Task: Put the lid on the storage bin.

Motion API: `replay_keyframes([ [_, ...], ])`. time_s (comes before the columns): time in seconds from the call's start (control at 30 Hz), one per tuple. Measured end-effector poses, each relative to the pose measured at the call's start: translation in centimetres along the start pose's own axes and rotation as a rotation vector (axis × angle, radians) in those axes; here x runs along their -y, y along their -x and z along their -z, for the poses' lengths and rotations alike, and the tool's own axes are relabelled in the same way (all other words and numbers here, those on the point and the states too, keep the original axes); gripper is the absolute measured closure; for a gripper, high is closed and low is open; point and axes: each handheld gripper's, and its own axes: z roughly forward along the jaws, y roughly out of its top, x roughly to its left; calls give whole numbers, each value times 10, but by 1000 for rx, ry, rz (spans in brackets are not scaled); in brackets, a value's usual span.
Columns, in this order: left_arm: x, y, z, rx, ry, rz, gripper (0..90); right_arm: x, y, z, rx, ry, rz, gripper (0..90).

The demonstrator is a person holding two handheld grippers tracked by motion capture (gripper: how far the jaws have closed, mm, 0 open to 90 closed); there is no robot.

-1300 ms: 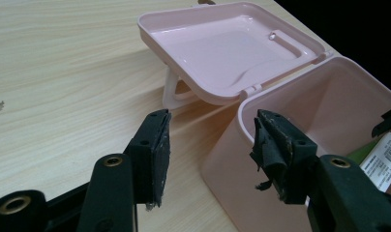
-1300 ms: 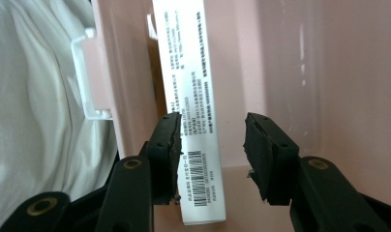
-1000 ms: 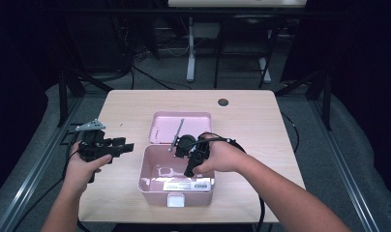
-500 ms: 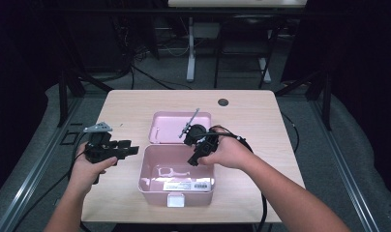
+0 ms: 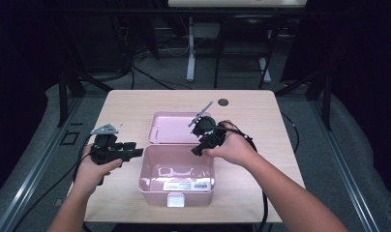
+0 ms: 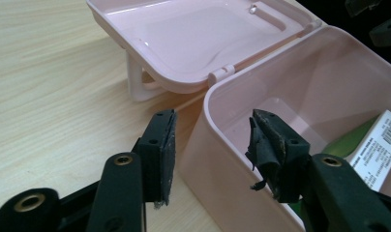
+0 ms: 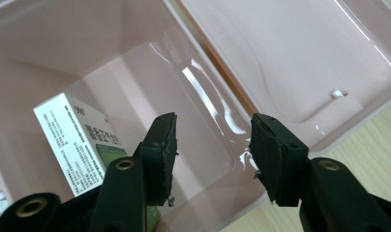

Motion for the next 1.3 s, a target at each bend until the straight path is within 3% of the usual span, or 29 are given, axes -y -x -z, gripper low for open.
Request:
replay_keyframes([
  [0.4,1,5,-7,-5,-14,-16,586,3,21,1,56,43,-72,571],
  [0.63,3,7,-15,-12,-36,-31,622,4,31,-2,65,54,-120,601],
  [0.8,5,9,-19,-4,-29,-36,686,6,38,-8,71,61,-158,617],
  [0.9,5,11,-21,-21,-23,-46,709,7,44,-12,87,60,-179,621],
  [1.3,6,11,-21,-19,-18,-44,715,6,75,-27,158,91,-324,635],
])
